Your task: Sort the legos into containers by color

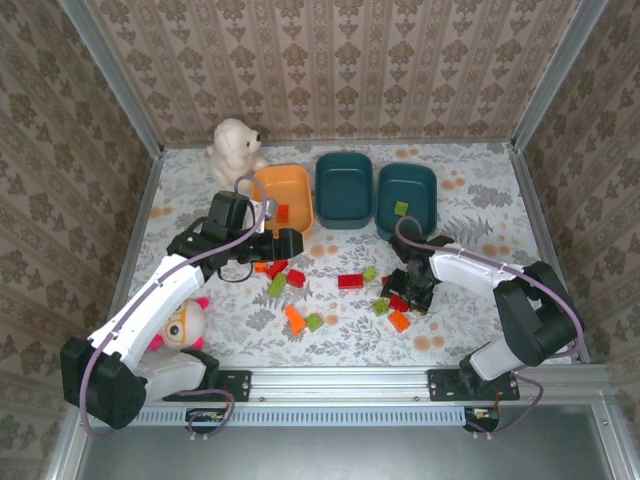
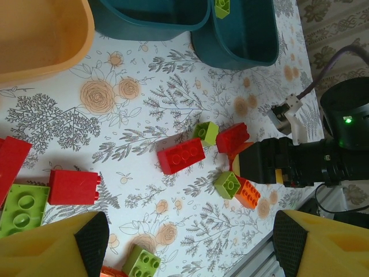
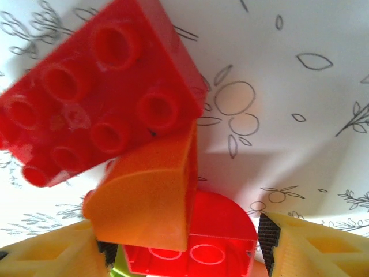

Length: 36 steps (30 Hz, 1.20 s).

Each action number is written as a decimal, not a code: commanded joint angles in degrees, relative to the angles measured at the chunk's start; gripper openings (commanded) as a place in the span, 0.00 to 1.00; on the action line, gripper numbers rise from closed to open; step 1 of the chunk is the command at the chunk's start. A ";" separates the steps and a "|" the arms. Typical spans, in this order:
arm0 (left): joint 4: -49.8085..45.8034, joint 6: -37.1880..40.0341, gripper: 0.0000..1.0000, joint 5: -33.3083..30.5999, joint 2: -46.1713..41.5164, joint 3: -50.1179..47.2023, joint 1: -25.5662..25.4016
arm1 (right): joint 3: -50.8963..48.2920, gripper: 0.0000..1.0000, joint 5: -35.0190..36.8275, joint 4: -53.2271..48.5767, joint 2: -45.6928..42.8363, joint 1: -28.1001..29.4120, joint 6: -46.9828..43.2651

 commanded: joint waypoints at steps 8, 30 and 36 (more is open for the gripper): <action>0.70 0.09 0.78 1.52 0.21 0.37 0.42 | 0.58 0.48 3.11 -0.25 0.88 0.60 1.60; 1.60 -7.67 0.78 -8.70 0.12 6.04 6.13 | 57.09 0.42 10.61 -7.58 25.92 4.82 -14.01; 1.41 -9.13 0.78 -10.36 -1.92 5.62 6.55 | 72.58 0.42 10.11 -7.61 42.57 0.61 -14.17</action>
